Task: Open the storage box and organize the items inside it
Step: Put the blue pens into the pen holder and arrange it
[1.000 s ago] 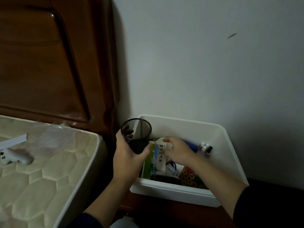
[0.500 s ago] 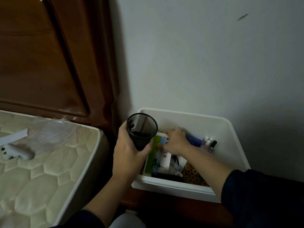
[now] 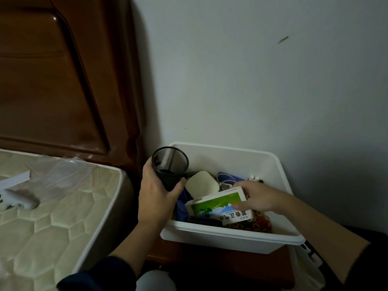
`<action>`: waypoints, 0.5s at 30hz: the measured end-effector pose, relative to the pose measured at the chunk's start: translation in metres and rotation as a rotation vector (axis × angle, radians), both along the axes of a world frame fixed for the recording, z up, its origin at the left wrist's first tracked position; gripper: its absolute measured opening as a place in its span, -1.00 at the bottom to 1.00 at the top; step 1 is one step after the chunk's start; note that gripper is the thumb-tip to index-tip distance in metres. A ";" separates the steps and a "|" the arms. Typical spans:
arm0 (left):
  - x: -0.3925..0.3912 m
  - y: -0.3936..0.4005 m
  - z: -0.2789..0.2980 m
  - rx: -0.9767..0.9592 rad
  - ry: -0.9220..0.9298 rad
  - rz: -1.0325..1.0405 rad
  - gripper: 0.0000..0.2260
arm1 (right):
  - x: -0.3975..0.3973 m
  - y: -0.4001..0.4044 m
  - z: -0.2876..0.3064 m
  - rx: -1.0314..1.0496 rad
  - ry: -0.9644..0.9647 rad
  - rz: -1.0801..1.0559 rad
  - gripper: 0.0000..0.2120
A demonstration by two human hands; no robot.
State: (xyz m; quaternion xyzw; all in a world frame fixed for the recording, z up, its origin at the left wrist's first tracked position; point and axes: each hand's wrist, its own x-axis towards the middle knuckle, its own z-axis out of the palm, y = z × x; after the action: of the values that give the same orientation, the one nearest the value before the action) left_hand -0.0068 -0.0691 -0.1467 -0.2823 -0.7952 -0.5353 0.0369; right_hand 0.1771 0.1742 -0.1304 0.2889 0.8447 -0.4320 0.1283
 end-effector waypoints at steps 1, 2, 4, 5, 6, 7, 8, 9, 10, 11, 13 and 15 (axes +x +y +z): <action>0.000 0.000 0.000 -0.002 -0.004 0.002 -0.18 | 0.002 0.001 0.001 0.026 -0.023 0.008 -0.73; 0.000 0.000 -0.001 -0.005 -0.008 0.004 -0.17 | 0.004 0.001 0.001 0.048 -0.037 0.014 -0.74; 0.000 0.000 -0.001 -0.011 -0.014 0.004 -0.16 | 0.005 0.003 0.000 0.064 -0.039 -0.007 -0.71; 0.000 -0.001 -0.001 -0.012 -0.016 0.003 -0.15 | 0.005 0.004 -0.001 0.041 -0.024 -0.045 -0.68; 0.000 -0.001 0.000 -0.013 -0.018 0.004 -0.15 | 0.006 0.005 -0.003 0.002 -0.011 -0.085 -0.68; 0.000 -0.001 0.000 -0.013 -0.020 0.006 -0.15 | 0.005 0.006 -0.004 -0.022 -0.018 -0.109 -0.69; 0.000 -0.001 0.000 -0.014 -0.020 0.008 -0.15 | 0.005 0.007 -0.004 -0.019 -0.049 -0.113 -0.71; 0.000 -0.001 0.001 -0.014 -0.021 0.008 -0.15 | 0.005 0.009 -0.004 0.008 -0.109 -0.098 -0.73; 0.000 -0.001 0.001 -0.014 -0.021 0.007 -0.15 | 0.004 0.010 -0.003 0.037 -0.178 -0.077 -0.73; 0.001 -0.001 0.001 -0.013 -0.023 0.006 -0.15 | 0.004 0.010 -0.002 0.092 -0.245 -0.035 -0.71; 0.001 -0.001 0.002 -0.004 -0.027 0.005 -0.15 | 0.000 0.009 0.001 0.314 -0.291 0.071 -0.72; 0.001 0.000 0.002 0.009 -0.027 0.019 -0.15 | -0.011 0.001 0.004 0.556 -0.196 0.058 -0.79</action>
State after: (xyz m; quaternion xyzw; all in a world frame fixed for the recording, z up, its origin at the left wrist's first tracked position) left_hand -0.0054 -0.0696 -0.1450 -0.2674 -0.7959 -0.5422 0.0323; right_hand 0.1657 0.1752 -0.1262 0.3290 0.9221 -0.1504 0.1376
